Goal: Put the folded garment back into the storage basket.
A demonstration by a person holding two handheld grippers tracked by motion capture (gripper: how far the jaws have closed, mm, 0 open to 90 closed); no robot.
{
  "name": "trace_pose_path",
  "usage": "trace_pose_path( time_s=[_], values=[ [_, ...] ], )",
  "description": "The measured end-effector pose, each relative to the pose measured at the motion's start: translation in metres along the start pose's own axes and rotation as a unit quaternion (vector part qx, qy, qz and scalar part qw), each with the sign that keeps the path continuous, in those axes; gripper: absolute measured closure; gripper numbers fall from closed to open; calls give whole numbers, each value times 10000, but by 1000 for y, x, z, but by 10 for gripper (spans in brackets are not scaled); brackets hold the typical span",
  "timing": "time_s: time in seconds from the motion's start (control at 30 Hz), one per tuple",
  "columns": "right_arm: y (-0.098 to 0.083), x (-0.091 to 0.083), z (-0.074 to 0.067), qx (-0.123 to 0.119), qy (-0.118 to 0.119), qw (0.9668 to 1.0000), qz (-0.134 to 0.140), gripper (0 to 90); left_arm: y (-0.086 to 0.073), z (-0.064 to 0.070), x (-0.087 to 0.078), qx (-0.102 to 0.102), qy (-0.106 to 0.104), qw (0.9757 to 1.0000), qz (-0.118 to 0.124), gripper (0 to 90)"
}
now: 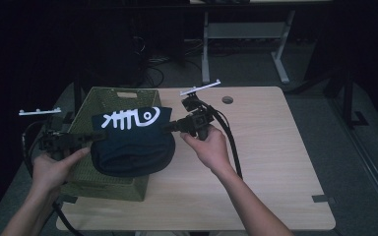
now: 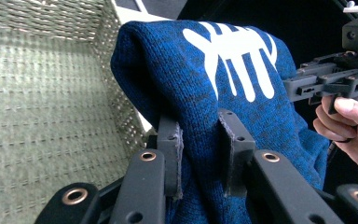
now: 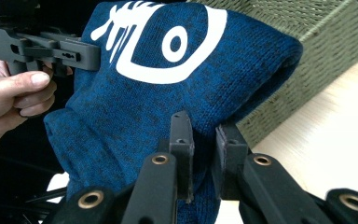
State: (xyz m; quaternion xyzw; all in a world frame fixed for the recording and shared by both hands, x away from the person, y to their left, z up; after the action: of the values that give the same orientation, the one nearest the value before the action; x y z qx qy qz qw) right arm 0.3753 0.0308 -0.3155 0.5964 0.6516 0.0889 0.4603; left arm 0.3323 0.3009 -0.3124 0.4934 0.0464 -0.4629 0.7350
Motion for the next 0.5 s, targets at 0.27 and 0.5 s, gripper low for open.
trace_pose_path(
  time_s=[0.27,0.5],
  values=[
    [8,14,-5,-5,136,9999,15,796,2,-16,-8,-89,52,9999,58,735],
    [14,25,-8,-6,246,9997,35,796,4,-25,-14,-126,115,9998,107,734]
  ],
)
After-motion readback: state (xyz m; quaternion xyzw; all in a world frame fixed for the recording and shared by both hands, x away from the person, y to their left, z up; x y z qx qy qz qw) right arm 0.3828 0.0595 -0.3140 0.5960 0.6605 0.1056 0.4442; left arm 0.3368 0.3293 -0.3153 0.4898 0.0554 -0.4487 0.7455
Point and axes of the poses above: each handheld gripper's, and its own axes: x roughly forward along the jaws, y roughly out of its top, z roughly to its right, the point moved 6 cm from there along x, roughly forward along the jaws, and after that the axes turned 5 degrees about y, right-handed, at the moved point
